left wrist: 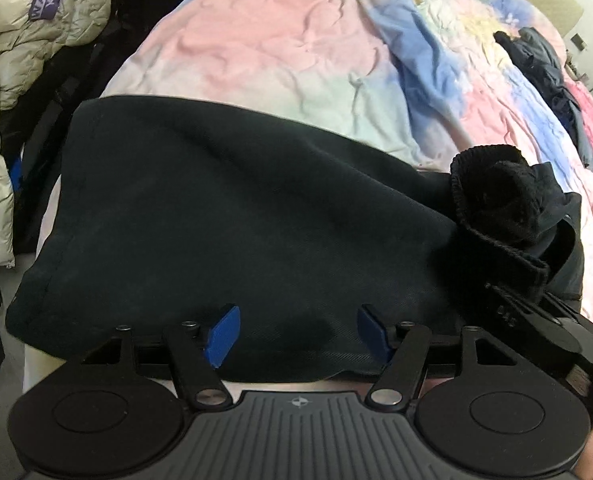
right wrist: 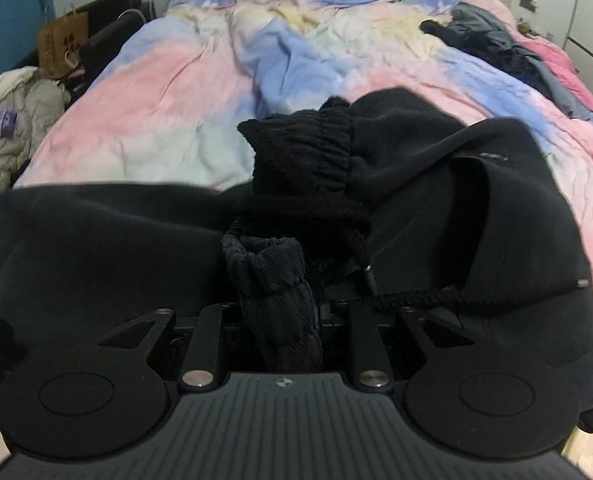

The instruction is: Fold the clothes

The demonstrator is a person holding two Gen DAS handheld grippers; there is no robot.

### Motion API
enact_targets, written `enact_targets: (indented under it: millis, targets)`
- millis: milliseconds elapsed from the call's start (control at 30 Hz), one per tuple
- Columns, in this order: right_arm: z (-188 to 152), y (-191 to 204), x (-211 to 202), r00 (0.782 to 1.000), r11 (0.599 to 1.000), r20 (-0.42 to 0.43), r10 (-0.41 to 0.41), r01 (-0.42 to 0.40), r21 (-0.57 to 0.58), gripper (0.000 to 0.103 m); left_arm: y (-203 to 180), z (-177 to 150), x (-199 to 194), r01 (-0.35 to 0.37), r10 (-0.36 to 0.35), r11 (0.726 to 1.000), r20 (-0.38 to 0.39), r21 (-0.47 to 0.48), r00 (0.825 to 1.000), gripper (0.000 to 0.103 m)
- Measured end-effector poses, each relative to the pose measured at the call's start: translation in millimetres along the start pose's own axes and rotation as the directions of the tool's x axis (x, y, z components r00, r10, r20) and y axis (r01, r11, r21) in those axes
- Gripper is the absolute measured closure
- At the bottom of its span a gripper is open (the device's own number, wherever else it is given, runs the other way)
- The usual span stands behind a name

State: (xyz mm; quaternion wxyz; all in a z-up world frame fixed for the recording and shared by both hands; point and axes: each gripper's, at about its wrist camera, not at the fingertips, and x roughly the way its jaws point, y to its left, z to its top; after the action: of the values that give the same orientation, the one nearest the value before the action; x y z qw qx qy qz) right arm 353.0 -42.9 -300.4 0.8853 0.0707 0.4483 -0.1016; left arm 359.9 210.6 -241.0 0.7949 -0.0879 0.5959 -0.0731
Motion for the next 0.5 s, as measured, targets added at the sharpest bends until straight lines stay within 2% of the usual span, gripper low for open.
enact_targets:
  millis: [133,233,300,500]
  targets:
    - [6.2,-8.6,1.0,0.999,0.998,-0.011,0.052,-0.053,-0.034,0.076,0.4,-2.0,1.0,-0.006,0.006,1.0,0.01,-0.014,1.0,0.033]
    - [6.8,-21.7,-7.4,0.992,0.991,-0.027,0.126,-0.127,-0.045,0.064,-4.6,-0.1,1.2,0.011,-0.01,1.0,0.024,-0.023,1.0,0.03]
    - [8.7,-29.7,-17.4,0.981,0.98,-0.03,0.191,-0.192,-0.057,0.052,-10.8,0.6,-0.2,0.029,-0.028,0.999,0.042,-0.021,0.999,0.025]
    - [6.4,-69.0,-54.1,0.945,0.944,-0.031,0.325,-0.326,-0.055,0.053,-38.9,7.2,6.0,0.144,-0.142,0.989,0.059,-0.023,0.988,0.022]
